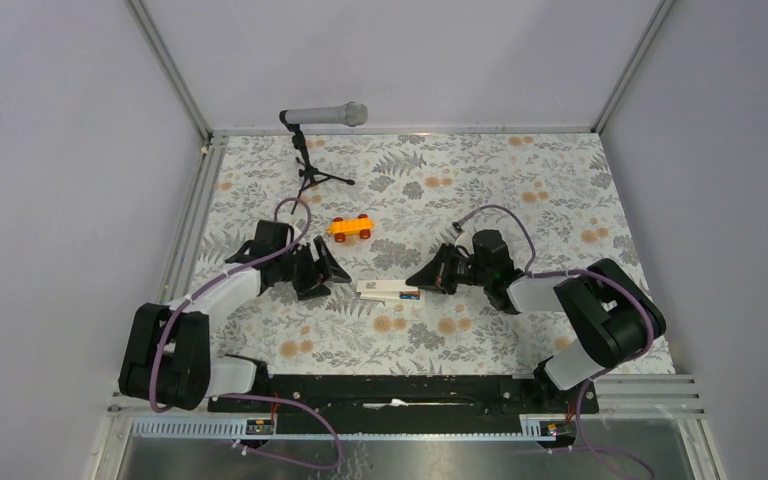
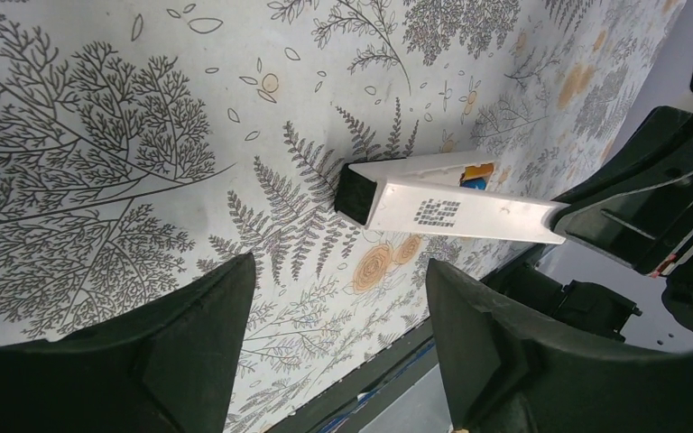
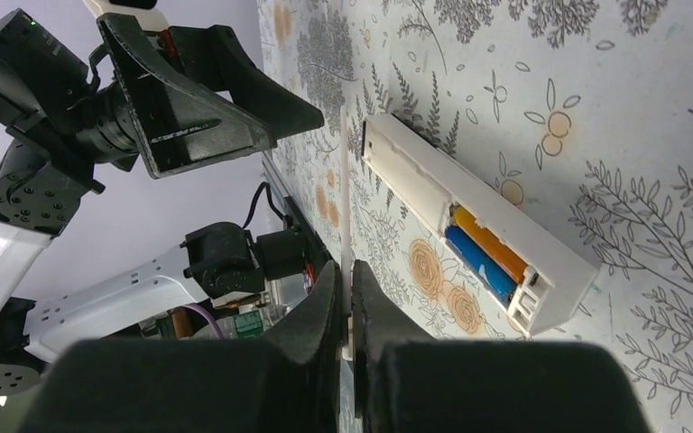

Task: Load the batteries into the remote control
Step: Load the battery cover into the remote control.

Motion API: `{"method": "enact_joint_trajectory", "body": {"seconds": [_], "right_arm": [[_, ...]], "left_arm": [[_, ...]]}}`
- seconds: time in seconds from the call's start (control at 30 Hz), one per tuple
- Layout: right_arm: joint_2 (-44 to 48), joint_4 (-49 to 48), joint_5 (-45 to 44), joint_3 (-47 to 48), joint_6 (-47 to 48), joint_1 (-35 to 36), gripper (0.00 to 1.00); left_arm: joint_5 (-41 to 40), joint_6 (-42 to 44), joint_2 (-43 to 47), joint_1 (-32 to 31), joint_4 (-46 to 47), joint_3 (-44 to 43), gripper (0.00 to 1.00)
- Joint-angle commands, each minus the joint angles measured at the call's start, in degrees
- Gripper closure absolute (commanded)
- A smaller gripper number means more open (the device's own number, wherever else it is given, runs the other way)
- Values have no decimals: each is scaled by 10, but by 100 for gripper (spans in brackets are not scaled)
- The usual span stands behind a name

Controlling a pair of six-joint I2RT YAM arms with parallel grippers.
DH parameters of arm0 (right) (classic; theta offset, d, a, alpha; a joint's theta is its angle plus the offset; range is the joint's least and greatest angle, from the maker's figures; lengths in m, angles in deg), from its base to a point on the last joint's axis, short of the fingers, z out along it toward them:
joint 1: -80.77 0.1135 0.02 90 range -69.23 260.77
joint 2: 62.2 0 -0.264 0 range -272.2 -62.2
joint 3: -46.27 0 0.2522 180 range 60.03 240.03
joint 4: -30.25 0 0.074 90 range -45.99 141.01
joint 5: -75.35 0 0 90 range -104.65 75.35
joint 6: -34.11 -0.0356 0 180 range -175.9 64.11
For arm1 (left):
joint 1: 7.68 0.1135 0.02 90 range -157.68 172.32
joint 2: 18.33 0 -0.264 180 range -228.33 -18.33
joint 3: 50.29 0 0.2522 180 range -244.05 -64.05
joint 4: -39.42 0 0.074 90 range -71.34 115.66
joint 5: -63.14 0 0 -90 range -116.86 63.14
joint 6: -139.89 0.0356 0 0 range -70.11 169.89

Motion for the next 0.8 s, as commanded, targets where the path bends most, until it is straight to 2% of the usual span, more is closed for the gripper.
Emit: {"method": "enact_joint_trajectory", "body": {"seconds": [0.0,0.1,0.33,0.47,0.77], "right_arm": [[17,-30,-3,-20,-15,2,100],[29,-23,-1,-29,-17,-1,100],[47,62,-19,-16,26,-9,100],[47,64,-31,-16,27,-10,100],[24,-41,-2,-24,-36,-10,100]], "left_arm": [[8,-5,-8,-8,33,-1,30],[7,-6,-11,-11,35,-2,31],[16,-6,-22,-18,42,-2,33],[19,-9,-30,-24,49,0,33],[24,-17,-36,-33,59,-3,33]]}}
